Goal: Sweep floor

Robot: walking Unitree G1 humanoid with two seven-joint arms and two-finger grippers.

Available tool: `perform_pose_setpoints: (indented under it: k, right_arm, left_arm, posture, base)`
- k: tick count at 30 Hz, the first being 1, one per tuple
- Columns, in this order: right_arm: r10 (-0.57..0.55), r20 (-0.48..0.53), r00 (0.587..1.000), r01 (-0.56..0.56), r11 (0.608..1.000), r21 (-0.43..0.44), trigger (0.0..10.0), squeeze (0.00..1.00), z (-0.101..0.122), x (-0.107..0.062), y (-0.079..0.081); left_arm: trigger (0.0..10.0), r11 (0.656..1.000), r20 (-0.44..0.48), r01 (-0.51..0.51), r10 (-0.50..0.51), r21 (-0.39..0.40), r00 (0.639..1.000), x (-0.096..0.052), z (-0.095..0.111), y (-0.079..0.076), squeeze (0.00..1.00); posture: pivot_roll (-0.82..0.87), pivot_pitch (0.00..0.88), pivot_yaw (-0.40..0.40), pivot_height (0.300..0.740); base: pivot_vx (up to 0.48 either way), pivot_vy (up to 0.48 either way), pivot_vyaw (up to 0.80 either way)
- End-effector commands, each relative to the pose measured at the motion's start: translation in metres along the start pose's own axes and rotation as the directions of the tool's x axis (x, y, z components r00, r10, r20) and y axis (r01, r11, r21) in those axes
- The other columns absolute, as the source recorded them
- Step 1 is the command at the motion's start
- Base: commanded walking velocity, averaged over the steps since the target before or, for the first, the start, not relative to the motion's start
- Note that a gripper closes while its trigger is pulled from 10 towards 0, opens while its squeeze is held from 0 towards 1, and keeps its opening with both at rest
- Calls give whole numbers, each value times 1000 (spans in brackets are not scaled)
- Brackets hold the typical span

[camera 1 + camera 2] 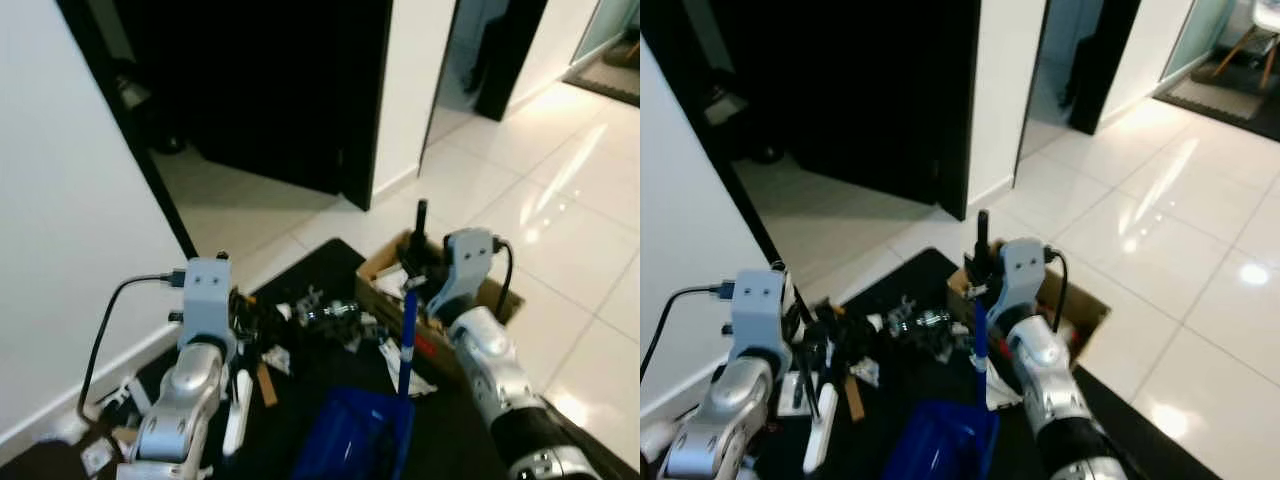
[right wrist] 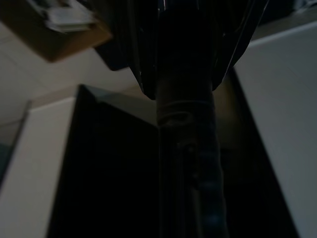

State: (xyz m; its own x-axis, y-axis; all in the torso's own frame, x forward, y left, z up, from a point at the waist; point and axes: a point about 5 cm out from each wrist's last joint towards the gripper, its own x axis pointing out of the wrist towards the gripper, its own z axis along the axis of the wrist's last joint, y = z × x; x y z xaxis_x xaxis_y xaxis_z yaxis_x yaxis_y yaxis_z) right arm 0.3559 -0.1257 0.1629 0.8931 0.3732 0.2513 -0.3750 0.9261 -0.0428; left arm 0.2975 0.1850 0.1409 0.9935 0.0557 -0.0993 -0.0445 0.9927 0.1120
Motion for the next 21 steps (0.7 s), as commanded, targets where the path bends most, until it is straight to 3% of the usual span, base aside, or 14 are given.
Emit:
perform_pose_setpoints:
  k: [1,21]
  right_arm:
    - [-4,-9,1000,4,1000,15,10000,0,-4,-2,0]
    - [-6,-14,1000,6,1000,7,10000,0,-5,-3,-2]
  left_arm:
    - [10000,1000,17,-13,13,24,1000,0,1,3,0]
    - [10000,1000,21,-3,2,21,1000,0,1,1,0]
  posture:
    - [116,178,51,740]
    - [110,178,50,740]
  base:
    - [0,480,0]
    - [0,327,0]
